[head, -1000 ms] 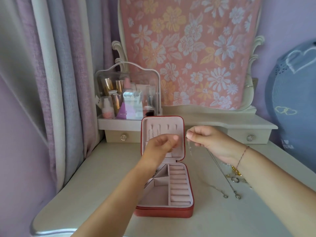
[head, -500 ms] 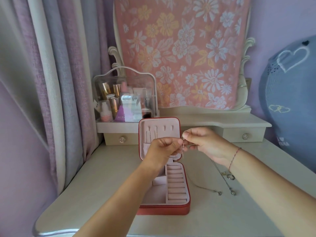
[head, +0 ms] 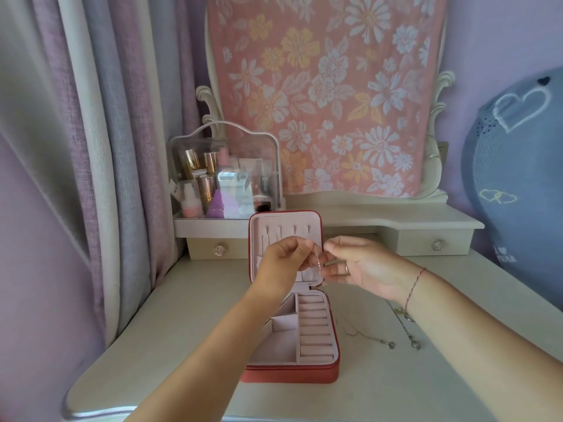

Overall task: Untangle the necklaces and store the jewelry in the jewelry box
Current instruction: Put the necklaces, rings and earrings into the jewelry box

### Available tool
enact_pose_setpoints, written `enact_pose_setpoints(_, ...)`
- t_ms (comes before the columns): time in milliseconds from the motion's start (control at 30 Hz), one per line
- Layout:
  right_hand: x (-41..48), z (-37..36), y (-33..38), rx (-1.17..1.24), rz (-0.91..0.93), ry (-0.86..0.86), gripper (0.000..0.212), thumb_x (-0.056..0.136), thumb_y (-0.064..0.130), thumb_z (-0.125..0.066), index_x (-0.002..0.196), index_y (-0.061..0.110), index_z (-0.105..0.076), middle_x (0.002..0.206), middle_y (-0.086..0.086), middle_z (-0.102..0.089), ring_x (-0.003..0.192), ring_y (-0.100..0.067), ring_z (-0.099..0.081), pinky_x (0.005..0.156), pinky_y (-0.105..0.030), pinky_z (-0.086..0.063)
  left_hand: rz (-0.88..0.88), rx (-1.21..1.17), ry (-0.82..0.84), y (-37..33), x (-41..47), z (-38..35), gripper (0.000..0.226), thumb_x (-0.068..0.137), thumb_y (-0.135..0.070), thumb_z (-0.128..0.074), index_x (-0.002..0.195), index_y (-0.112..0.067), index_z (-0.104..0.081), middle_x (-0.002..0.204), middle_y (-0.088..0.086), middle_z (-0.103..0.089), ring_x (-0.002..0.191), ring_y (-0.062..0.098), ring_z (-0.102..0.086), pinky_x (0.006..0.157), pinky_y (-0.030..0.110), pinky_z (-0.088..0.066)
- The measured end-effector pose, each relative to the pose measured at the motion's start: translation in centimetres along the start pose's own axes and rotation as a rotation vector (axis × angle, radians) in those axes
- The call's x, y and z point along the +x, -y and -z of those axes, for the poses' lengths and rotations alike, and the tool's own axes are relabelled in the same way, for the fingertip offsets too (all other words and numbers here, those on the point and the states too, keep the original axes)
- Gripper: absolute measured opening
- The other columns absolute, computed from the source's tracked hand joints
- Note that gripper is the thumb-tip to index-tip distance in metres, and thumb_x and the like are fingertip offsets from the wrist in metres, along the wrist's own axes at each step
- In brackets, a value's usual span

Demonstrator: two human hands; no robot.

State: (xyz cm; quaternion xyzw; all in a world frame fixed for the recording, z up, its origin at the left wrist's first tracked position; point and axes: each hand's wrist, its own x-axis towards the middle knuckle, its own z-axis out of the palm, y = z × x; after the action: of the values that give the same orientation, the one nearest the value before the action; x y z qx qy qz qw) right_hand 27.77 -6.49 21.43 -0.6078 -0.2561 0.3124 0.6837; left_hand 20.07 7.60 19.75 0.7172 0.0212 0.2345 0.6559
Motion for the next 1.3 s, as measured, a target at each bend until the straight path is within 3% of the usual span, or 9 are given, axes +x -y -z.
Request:
enact_pose_setpoints(167, 0.3, -0.7, -0.4, -0.098, -0.002, 0.074, 0.012, 0.097, 0.018, -0.052, 0.095, 0.013, -0.063, 0.085, -0.004, -0.066, 0.076, -0.014, -0.060, 0.075, -0.025, -0.048, 0.011, -0.020, -0.011, -0.6, 0.2, 0.8, 0.024, 0.099, -0.009, -0.049, 0.081, -0.008, -0.064, 0.061, -0.003, -0.062, 0.053, 0.004, -0.059, 0.061, 0.012, -0.047)
enact_pose_setpoints(367, 2.1, -1.7, -0.4, -0.231, 0.080, -0.067, 0.008, 0.092, 0.011, -0.060, 0.090, 0.010, -0.068, 0.066, 0.002, -0.061, 0.068, -0.011, -0.051, 0.067, -0.021, -0.042, 0.091, -0.035, -0.077, -0.5, 1.6, 2.5, 0.023, 0.098, -0.015, -0.053, 0.079, -0.013, -0.067, 0.066, -0.001, -0.071, 0.068, 0.011, -0.068, 0.083, 0.028, -0.049)
enact_pose_setpoints(533, 4.0, -2.3, -0.2, -0.249, 0.139, -0.308, 0.010, 0.092, 0.010, -0.062, 0.084, 0.014, -0.066, 0.066, 0.000, -0.064, 0.061, -0.009, -0.051, 0.059, -0.016, -0.045, 0.133, -0.139, -0.134, 0.0, 2.5, 3.4, 0.016, 0.094, -0.012, -0.060, 0.080, -0.007, -0.066, 0.071, 0.003, -0.071, 0.063, 0.010, -0.066, 0.061, 0.014, -0.050)
enact_pose_setpoints(600, 5.1, -2.5, -0.6, -0.312, 0.195, -0.399, 0.009, 0.090, 0.012, -0.064, 0.082, 0.009, -0.068, 0.062, 0.000, -0.061, 0.054, -0.005, -0.050, 0.053, -0.014, -0.042, 0.141, -0.043, -0.205, 0.6, 3.1, 3.4, 0.018, 0.093, -0.013, -0.063, 0.076, -0.007, -0.067, 0.065, 0.002, -0.068, 0.058, 0.010, -0.063, 0.063, 0.018, -0.052)
enact_pose_setpoints(700, 6.8, -2.8, -1.2, -0.504, 0.303, -0.581, 0.012, 0.085, 0.020, -0.070, 0.076, 0.012, -0.071, 0.059, 0.004, -0.062, 0.057, -0.007, -0.055, 0.059, -0.022, -0.041, 0.114, 0.167, -0.361, 1.7, 4.1, 3.0, 0.025, 0.091, -0.012, -0.064, 0.066, -0.009, -0.066, 0.054, 0.000, -0.062, 0.052, 0.013, -0.056, 0.066, 0.029, -0.053)
enact_pose_setpoints(833, 8.2, -3.7, -1.3, -0.754, 0.333, -0.786, 0.014, 0.086, 0.032, -0.066, 0.077, 0.021, -0.070, 0.078, 0.009, -0.067, 0.077, -0.015, -0.061, 0.065, -0.025, -0.045, 0.092, 0.374, -0.497, 2.0, 5.2, 2.4, 0.024, 0.091, -0.022, -0.060, 0.067, -0.022, -0.064, 0.057, -0.004, -0.063, 0.058, 0.020, -0.063, 0.062, 0.028, -0.051)
enact_pose_setpoints(933, 8.9, -4.3, -1.4, -0.883, 0.313, -0.878, 0.019, 0.088, 0.034, -0.060, 0.077, 0.020, -0.066, 0.076, 0.006, -0.067, 0.075, -0.019, -0.060, 0.055, -0.024, -0.037, 0.123, 0.539, -0.564, 1.8, 5.8, 2.0, 0.020, 0.089, -0.026, -0.056, 0.072, -0.023, -0.067, 0.065, -0.002, -0.066, 0.068, 0.022, -0.063, 0.059, 0.025, -0.044)
enact_pose_setpoints(1033, 9.4, -4.5, -1.5, -0.957, 0.296, -0.929, 0.021, 0.089, 0.037, -0.058, 0.081, 0.019, -0.061, 0.077, 0.003, -0.066, 0.073, -0.021, -0.057, 0.055, -0.025, -0.035, 0.141, 0.662, -0.623, 1.8, 6.2, 1.7, 0.016, 0.088, -0.026, -0.055, 0.085, -0.022, -0.070, 0.079, 0.001, -0.068, 0.074, 0.023, -0.059, 0.060, 0.025, -0.039)
enact_pose_setpoints(1300, 8.9, -4.3, -2.6, -1.159, 0.306, -0.887, 0.022, 0.092, 0.038, -0.056, 0.089, 0.017, -0.061, 0.086, -0.006, -0.069, 0.084, -0.031, -0.063, 0.061, -0.028, -0.037, 0.205, 0.695, -0.583, 3.1, 6.1, 1.4, 0.020, 0.086, -0.033, -0.058, 0.082, -0.016, -0.068, 0.079, 0.005, -0.067, 0.077, 0.028, -0.062, 0.060, 0.025, -0.039)
